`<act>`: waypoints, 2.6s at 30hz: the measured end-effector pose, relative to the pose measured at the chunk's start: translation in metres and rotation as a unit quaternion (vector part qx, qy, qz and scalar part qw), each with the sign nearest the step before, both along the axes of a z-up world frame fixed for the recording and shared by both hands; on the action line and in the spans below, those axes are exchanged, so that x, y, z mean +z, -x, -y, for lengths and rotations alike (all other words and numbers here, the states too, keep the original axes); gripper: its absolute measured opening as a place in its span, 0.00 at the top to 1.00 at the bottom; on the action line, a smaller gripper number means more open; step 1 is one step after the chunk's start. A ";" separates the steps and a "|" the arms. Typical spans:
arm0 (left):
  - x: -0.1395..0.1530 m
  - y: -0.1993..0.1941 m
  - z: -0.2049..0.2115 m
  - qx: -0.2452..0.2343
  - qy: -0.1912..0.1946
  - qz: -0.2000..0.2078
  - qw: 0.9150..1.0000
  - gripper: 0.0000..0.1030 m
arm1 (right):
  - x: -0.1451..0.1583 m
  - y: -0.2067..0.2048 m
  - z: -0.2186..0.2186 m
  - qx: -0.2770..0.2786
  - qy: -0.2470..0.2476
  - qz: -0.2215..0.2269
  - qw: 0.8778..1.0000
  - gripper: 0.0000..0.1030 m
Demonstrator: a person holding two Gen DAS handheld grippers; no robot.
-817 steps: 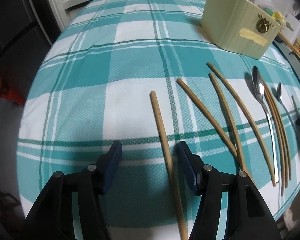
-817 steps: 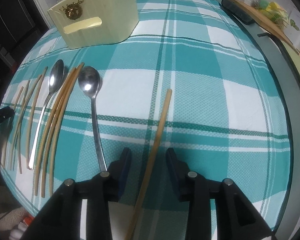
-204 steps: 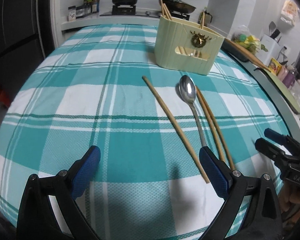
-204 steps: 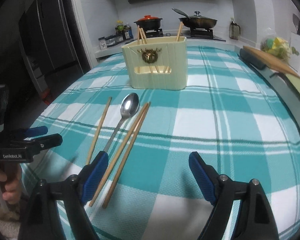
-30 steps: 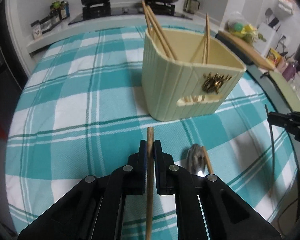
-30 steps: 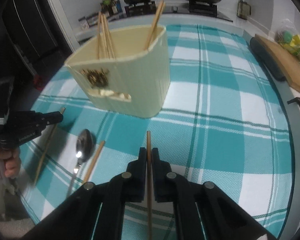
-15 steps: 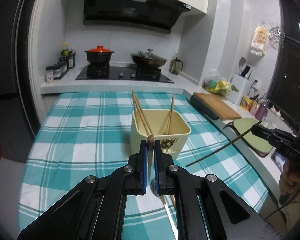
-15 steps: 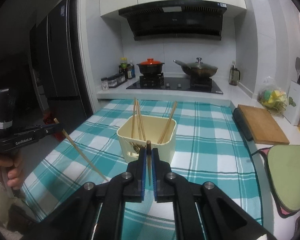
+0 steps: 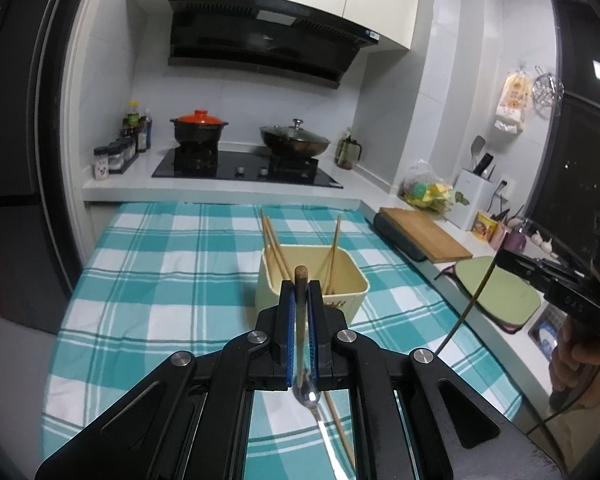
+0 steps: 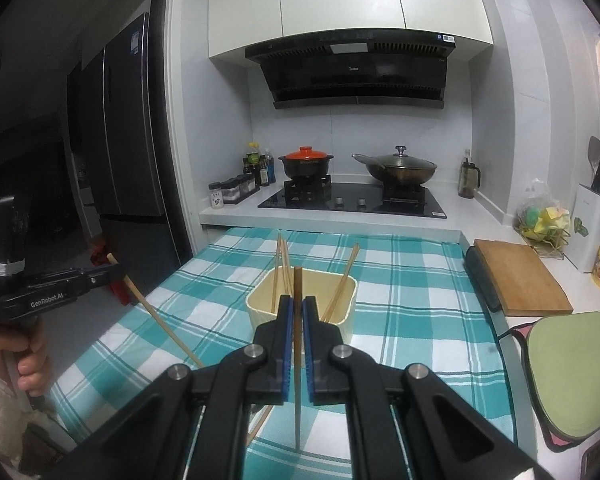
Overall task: Organize utensils
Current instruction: 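Lift both held chopsticks and carry them over the cream holder, then drop the chopsticks into the holder, opening both tools, then withdraw both open tools back over the last spoon and chopstick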
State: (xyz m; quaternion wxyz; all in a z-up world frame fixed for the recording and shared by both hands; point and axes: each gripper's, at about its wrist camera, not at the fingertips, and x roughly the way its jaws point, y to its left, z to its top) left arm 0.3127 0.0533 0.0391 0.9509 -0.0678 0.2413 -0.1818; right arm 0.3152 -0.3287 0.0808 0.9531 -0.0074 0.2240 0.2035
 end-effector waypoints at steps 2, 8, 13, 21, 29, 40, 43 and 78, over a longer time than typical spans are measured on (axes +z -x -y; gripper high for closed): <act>0.009 -0.002 0.000 -0.003 0.005 0.007 1.000 0.96 | 0.006 -0.003 0.000 0.001 -0.003 0.003 1.000 0.95; 0.050 -0.023 0.002 -0.007 0.016 0.037 0.999 0.96 | 0.033 -0.023 -0.004 0.004 -0.016 0.019 1.000 0.95; 0.079 -0.055 0.013 0.001 0.010 0.062 0.998 0.96 | 0.065 -0.050 -0.016 0.005 -0.022 0.055 0.998 0.95; 0.059 -0.128 0.053 -0.010 -0.024 0.015 1.000 0.96 | 0.069 -0.115 -0.041 0.011 -0.019 0.070 0.997 0.95; -0.009 -0.188 0.082 -0.029 -0.061 -0.088 0.994 0.96 | -0.010 -0.194 -0.056 0.023 -0.019 -0.063 0.998 0.95; -0.045 -0.199 0.067 0.002 -0.060 -0.133 0.989 0.34 | -0.054 -0.240 -0.050 0.008 -0.056 -0.134 0.989 0.69; -0.048 -0.178 0.059 0.002 -0.093 -0.132 0.987 0.28 | -0.044 -0.222 -0.044 0.008 -0.036 -0.109 0.993 0.66; -0.212 0.073 0.030 0.082 -0.079 -0.217 0.970 0.12 | -0.228 0.048 -0.062 0.017 0.032 -0.245 0.969 0.75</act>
